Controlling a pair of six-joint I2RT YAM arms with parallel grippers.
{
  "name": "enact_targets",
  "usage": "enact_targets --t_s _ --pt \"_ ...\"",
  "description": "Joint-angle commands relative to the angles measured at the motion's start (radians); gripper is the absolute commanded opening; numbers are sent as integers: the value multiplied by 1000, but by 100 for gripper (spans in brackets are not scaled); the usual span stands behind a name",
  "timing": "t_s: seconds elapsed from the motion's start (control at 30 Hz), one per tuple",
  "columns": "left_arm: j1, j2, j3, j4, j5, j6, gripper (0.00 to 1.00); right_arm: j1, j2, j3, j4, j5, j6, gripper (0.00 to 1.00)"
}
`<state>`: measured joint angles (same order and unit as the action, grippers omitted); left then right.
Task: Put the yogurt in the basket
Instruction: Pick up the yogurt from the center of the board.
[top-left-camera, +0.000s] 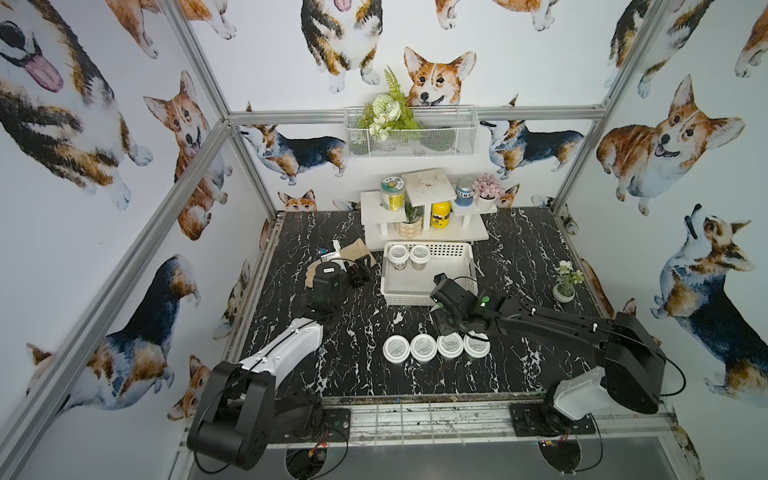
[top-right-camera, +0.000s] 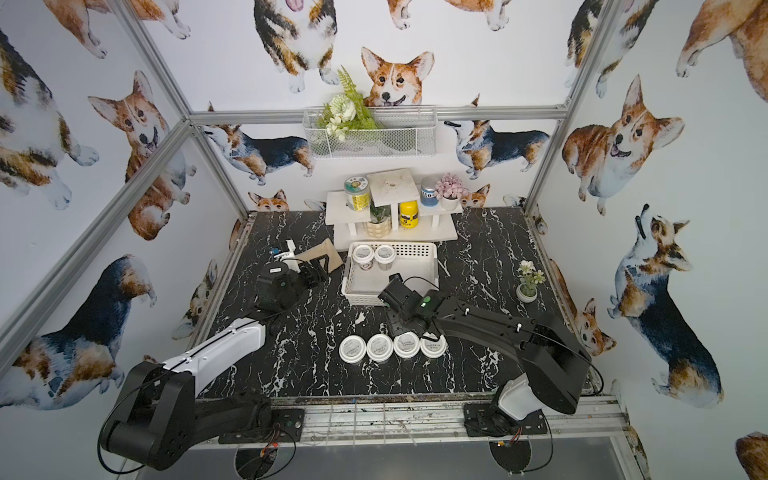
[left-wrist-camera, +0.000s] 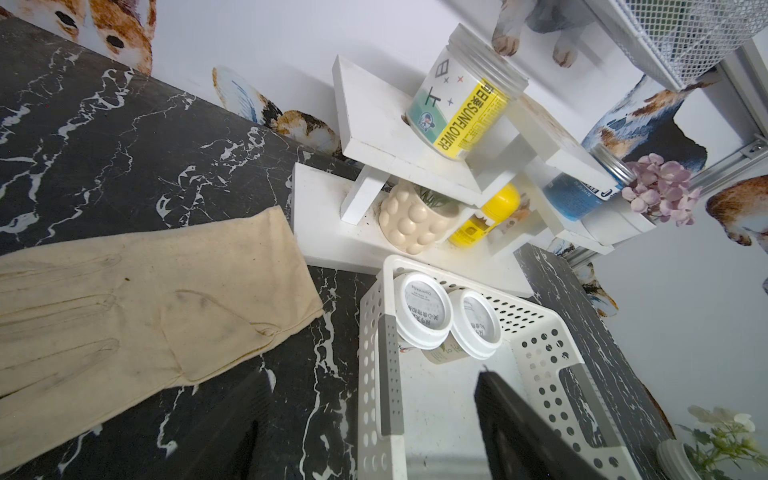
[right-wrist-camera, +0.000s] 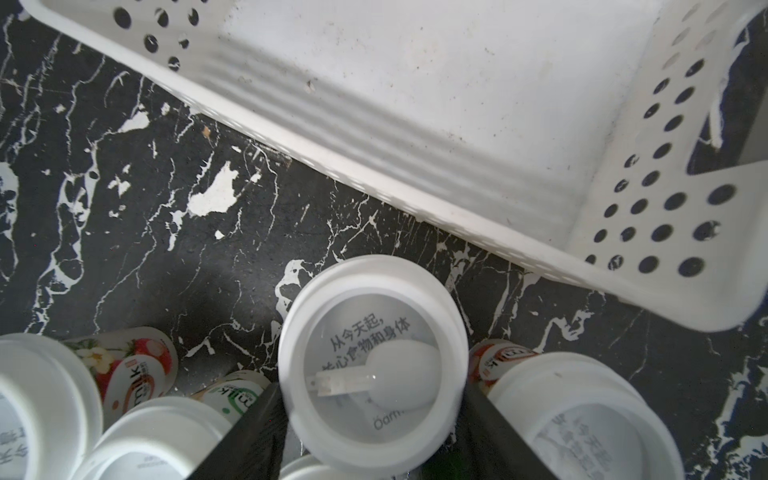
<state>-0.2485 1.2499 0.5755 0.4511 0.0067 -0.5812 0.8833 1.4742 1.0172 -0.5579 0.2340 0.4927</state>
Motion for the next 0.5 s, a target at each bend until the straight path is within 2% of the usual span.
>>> enact_targets --t_s 0.0,0.47 --pt "1 0 4 23 7 4 83 0 -15 24 -29 -9 -4 67" --pt "0 -1 4 23 7 3 83 0 -57 170 -133 -90 -30 67"
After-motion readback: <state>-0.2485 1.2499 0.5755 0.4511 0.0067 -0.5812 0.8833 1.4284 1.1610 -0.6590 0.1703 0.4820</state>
